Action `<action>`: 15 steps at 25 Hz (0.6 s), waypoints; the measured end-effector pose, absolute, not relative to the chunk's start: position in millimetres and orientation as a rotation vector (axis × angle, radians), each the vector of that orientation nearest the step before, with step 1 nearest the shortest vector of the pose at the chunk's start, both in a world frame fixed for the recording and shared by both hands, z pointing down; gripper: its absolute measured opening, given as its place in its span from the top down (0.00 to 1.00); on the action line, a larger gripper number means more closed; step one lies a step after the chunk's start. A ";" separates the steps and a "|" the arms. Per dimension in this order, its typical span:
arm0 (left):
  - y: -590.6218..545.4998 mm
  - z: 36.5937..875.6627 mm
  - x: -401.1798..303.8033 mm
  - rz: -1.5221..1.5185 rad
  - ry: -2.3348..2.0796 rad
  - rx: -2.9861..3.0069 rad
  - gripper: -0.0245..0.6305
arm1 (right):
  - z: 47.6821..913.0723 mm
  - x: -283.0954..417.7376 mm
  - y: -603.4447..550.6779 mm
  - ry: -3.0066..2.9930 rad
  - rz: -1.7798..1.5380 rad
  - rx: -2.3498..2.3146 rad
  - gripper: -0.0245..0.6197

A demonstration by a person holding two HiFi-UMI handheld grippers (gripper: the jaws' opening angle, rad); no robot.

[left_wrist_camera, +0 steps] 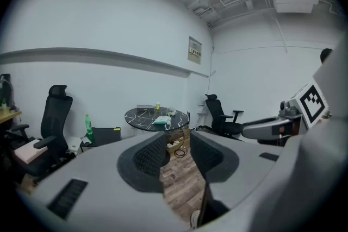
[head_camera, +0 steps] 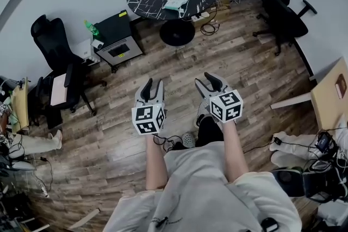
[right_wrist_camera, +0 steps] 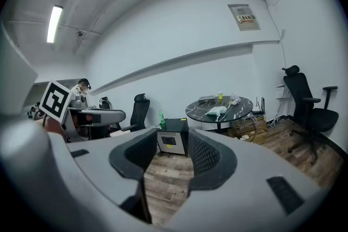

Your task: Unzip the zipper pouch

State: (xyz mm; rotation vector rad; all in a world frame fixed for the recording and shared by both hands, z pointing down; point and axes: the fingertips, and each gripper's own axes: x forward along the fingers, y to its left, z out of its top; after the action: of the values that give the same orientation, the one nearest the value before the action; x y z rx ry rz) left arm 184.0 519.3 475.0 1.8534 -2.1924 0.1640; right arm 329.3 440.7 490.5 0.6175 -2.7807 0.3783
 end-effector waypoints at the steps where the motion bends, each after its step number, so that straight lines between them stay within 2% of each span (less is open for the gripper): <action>1: 516.0 477.0 179.1 0.166 -2.195 1.841 0.74 | 491.8 326.5 436.5 -2.781 0.384 0.613 0.67; 15: 368.9 489.6 101.2 0.277 -2.133 1.820 0.74 | 499.8 249.2 279.9 -2.766 0.452 0.581 0.65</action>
State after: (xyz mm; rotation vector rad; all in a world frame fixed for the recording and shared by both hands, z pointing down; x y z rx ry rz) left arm 101.2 368.9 489.6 1.8201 -2.1333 0.2774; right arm 249.2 279.9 499.8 0.5809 -2.7664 0.4519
